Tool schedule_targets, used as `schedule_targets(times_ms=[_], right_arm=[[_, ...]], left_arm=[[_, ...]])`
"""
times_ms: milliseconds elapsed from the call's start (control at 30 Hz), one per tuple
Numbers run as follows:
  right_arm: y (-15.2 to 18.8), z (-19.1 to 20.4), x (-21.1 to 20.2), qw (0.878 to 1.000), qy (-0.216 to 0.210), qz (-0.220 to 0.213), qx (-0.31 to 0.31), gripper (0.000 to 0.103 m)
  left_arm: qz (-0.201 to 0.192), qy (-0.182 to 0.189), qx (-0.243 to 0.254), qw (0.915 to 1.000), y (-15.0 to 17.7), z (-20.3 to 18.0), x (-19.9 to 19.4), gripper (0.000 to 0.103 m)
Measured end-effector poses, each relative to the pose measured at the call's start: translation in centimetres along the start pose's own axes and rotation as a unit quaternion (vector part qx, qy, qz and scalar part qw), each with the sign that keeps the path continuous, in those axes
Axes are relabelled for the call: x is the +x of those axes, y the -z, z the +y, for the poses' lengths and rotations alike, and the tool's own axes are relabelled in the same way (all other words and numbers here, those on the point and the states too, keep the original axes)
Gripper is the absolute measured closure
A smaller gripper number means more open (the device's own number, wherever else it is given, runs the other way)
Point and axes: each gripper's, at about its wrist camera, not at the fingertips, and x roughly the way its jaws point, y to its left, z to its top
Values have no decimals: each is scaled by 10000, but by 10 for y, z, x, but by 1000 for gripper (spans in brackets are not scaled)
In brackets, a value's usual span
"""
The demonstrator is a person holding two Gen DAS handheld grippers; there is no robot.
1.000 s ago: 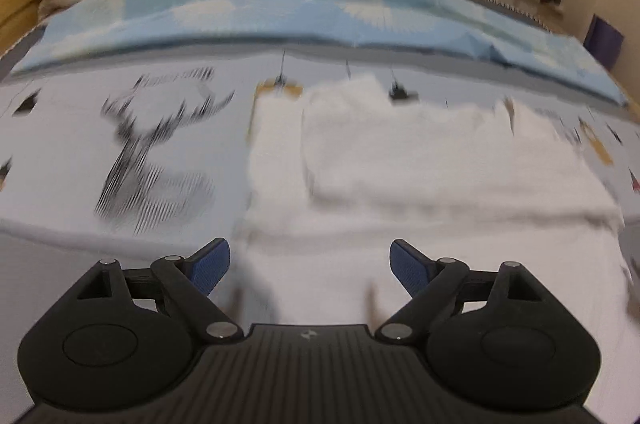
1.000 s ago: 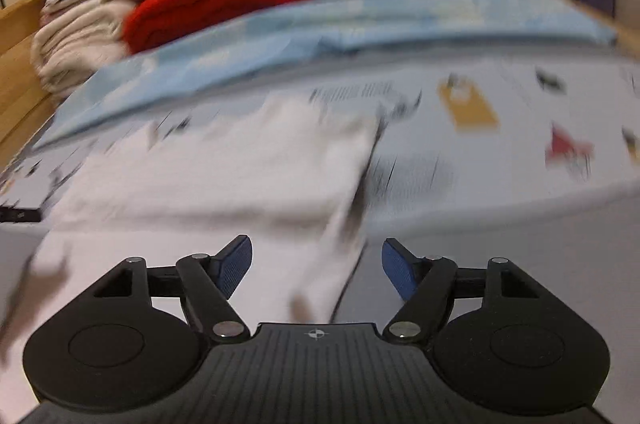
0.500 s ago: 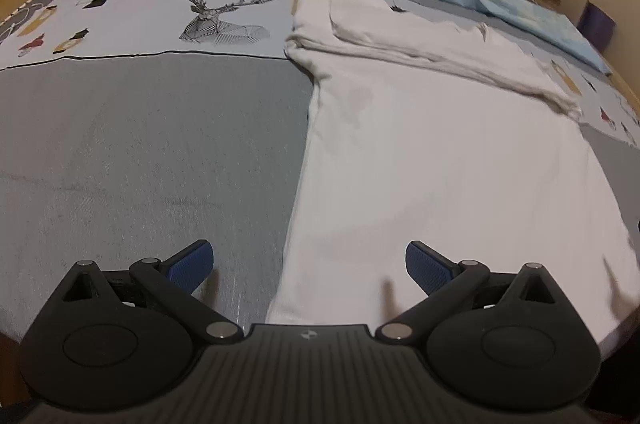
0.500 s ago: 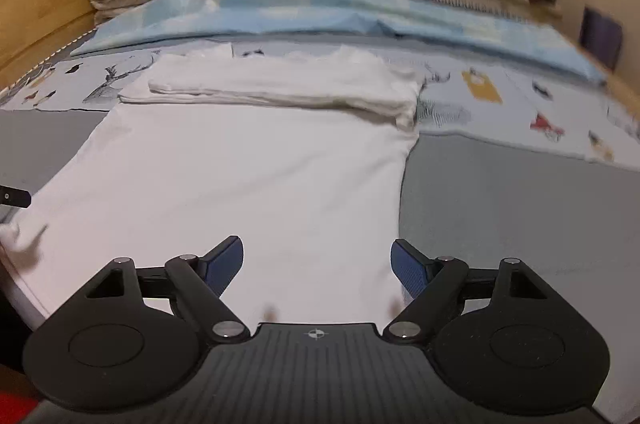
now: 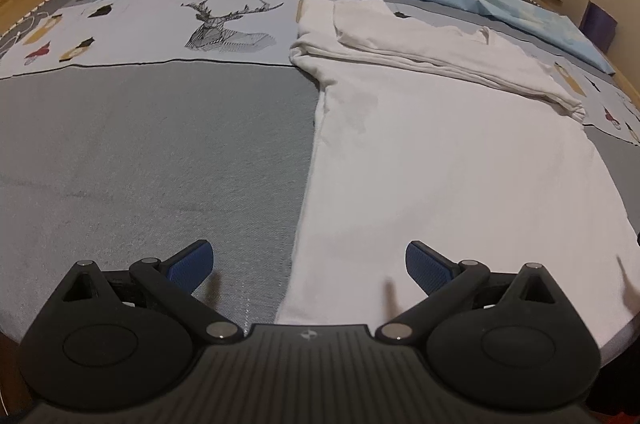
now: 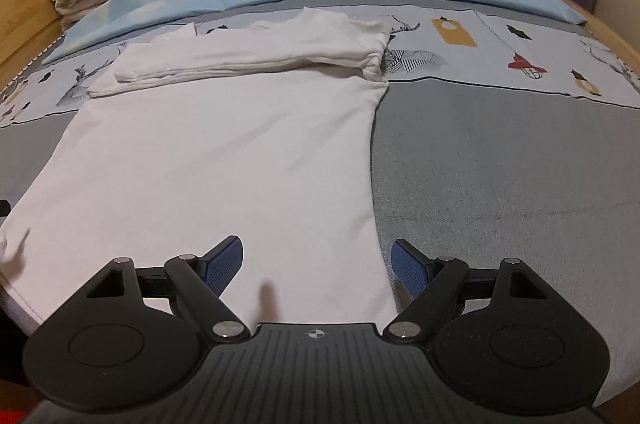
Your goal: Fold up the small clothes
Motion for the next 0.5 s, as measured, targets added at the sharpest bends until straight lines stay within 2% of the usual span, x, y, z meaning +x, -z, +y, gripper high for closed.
schedule_targets(times_ms=[100,167,200,267,333,500], right_arm=[[-1,-3,1,9999,108,-26,20,20],[-3,-12,4,9996,182,44,191,20],[-3,-18,7,9992,207,122,304,20],[-3,-33,17,9970,143,444,624,20],[1,-45,27,9918,30,893,917,20],[11,-53,19,9902,-295,921,1009,20]], left_arm=[[130,-238,-137,9995,-4,9,8,0],[336,-436,-370,9978,-6,20,17,0],[435,-413,-521,9968,-6,27,21,0],[638,-97,-803,9947,-6,39,26,1],[698,133,-779,9944,-5,40,26,1],[871,404,-132,9953,5,23,21,1]])
